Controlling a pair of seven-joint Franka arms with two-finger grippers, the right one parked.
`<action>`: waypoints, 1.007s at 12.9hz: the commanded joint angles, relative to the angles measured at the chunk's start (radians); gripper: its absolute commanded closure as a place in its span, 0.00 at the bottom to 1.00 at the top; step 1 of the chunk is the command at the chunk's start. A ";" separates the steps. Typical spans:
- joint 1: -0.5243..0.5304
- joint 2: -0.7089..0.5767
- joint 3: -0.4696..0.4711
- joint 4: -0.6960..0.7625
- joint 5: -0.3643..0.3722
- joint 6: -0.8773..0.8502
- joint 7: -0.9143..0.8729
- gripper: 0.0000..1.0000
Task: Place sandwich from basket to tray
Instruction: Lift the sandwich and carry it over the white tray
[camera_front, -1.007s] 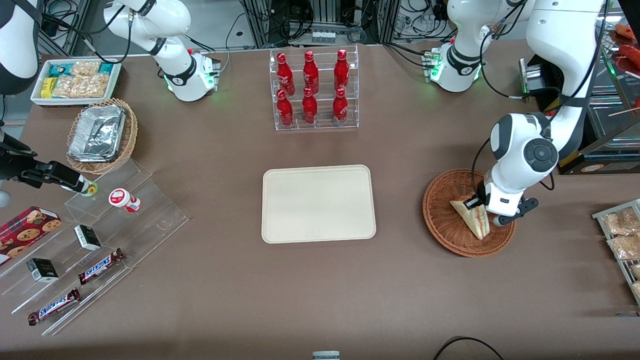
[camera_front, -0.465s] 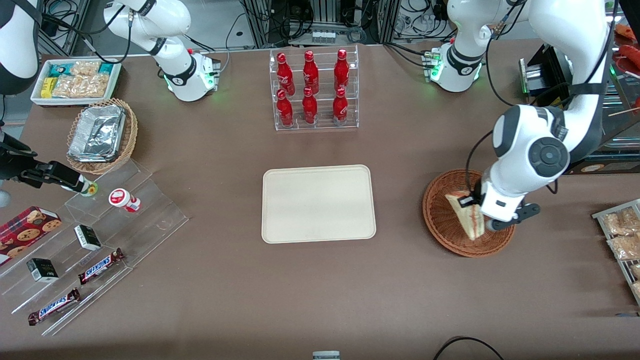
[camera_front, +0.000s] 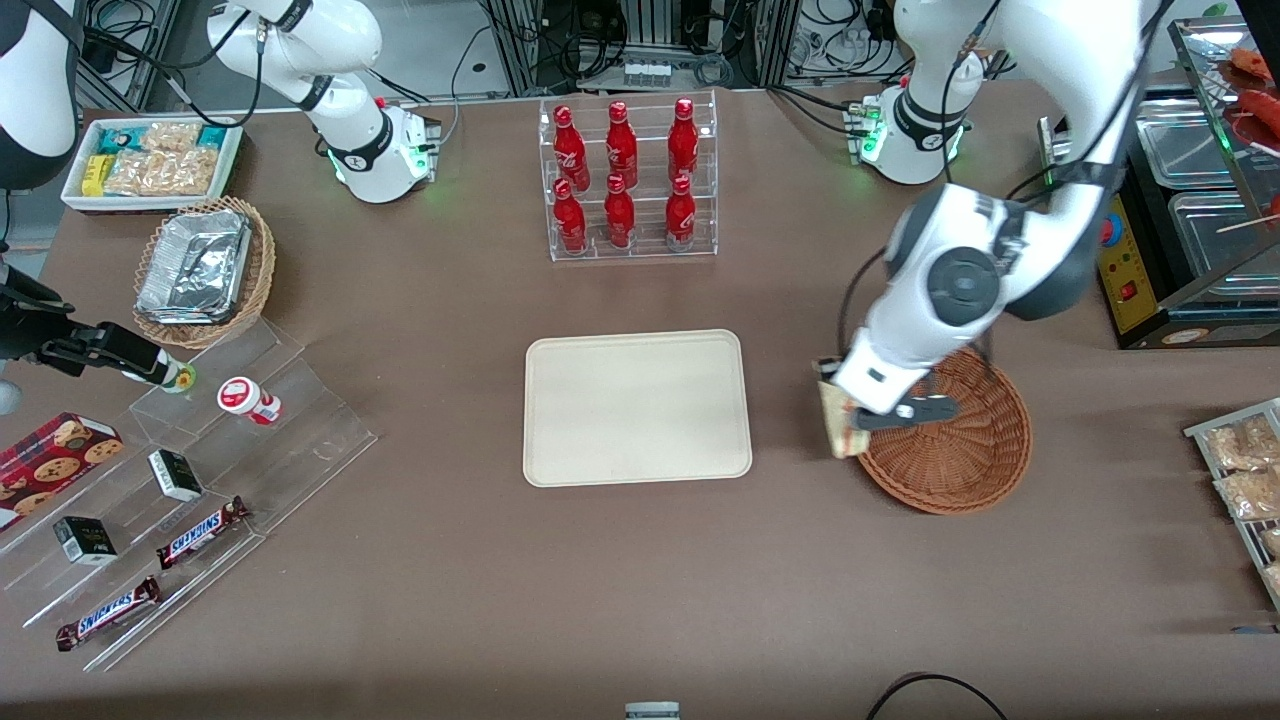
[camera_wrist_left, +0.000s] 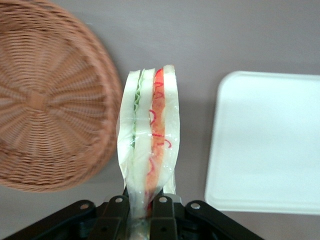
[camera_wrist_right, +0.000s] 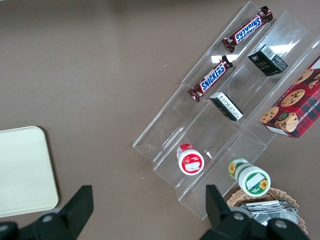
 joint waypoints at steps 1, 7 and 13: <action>-0.099 0.102 0.004 0.121 0.018 -0.034 -0.060 1.00; -0.285 0.295 0.003 0.321 0.072 -0.033 -0.293 1.00; -0.409 0.430 0.009 0.471 0.127 -0.026 -0.452 1.00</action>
